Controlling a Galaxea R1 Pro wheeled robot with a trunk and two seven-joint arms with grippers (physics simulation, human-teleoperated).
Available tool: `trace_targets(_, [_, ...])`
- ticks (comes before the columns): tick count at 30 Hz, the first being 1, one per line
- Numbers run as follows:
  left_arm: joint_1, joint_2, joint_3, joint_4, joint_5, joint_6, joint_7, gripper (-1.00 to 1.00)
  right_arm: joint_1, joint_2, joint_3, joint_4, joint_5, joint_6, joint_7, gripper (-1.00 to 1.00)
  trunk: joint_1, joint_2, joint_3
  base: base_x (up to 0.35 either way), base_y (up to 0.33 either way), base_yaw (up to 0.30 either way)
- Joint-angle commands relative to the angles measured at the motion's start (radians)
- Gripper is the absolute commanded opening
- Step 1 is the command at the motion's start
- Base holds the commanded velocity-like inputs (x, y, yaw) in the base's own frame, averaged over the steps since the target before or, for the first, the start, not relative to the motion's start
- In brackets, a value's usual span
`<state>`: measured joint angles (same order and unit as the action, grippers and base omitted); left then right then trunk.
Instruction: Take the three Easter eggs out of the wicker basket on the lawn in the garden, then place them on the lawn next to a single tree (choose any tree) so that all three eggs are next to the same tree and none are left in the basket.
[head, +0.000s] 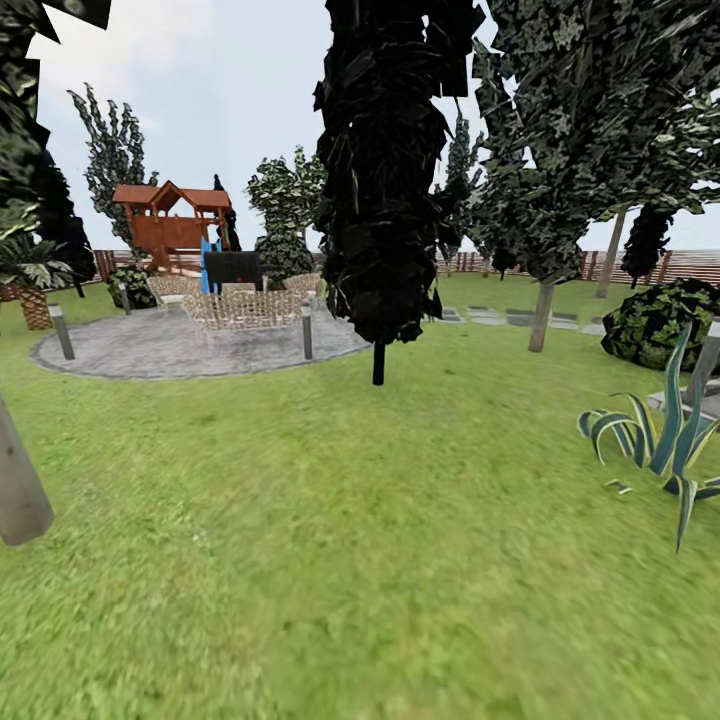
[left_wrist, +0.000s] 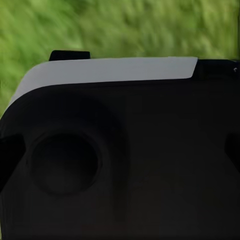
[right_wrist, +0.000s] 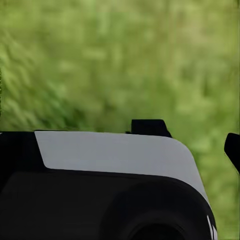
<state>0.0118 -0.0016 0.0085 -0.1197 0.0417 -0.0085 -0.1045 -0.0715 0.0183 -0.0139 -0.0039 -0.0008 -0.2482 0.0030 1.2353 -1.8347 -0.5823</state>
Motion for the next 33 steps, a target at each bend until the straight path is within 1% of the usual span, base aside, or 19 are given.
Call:
trace_targets(1, [0.0, 0.0, 0.001, -0.001, 0.004, -0.001, -0.003, 1.0, -0.001, 0.0, -0.001, 0.001, 0.0, -0.003, 0.0, 1.0, 0.001, 0.0, -0.001, 0.329, 0.0, 0.047])
trace_targets(14, [0.0, 0.0, 0.001, -0.001, 0.004, -0.001, -0.003, 1.0, -0.001, 0.0, -0.001, 0.001, 0.001, -0.003, 0.0, 1.0, 0.001, 0.0, -0.002, 0.33, -0.01, 0.007])
trace_targets(25, [0.0, 0.0, 0.001, -0.001, 0.004, -0.001, -0.003, 1.0, -0.001, 0.0, -0.001, 0.001, 0.0, -0.003, 0.0, 1.0, 0.001, 0.0, 0.0, 0.33, -0.048, -0.107])
trace_targets(33, [0.0, 0.0, 0.001, -0.001, 0.004, -0.001, -0.003, 1.0, -0.001, 0.0, -0.002, 0.001, -0.001, -0.003, -0.001, 1.0, 0.001, 0.0, -0.006, 0.33, -0.005, 0.071])
